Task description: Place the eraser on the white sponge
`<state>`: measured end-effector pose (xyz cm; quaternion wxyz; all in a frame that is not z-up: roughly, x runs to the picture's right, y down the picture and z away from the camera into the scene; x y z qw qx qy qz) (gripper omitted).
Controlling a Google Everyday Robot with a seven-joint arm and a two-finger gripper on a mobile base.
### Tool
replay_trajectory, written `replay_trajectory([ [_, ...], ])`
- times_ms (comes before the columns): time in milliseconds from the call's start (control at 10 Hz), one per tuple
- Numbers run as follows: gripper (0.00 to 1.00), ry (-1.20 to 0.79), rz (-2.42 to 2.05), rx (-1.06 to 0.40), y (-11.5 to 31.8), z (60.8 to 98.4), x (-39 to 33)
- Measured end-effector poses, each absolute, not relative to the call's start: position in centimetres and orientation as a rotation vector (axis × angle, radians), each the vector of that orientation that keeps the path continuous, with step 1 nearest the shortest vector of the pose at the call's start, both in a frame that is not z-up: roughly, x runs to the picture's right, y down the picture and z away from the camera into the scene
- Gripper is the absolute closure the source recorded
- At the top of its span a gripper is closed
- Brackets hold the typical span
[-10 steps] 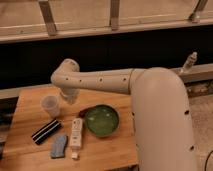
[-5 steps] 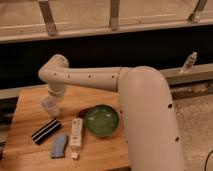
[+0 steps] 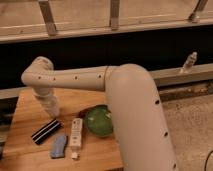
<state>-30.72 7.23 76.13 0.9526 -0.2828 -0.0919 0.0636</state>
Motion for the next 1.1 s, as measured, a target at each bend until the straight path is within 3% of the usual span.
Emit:
replay_trajectory([
  [500, 0.24, -0.156, 0.106, -0.564, 8.2, 72.0, -31.0],
  [600, 0.2, -0.164, 0.089, -0.557, 8.8, 70.8, -31.6],
  [1100, 0.2, -0.186, 0.076, -0.553, 9.0, 70.1, -32.1],
])
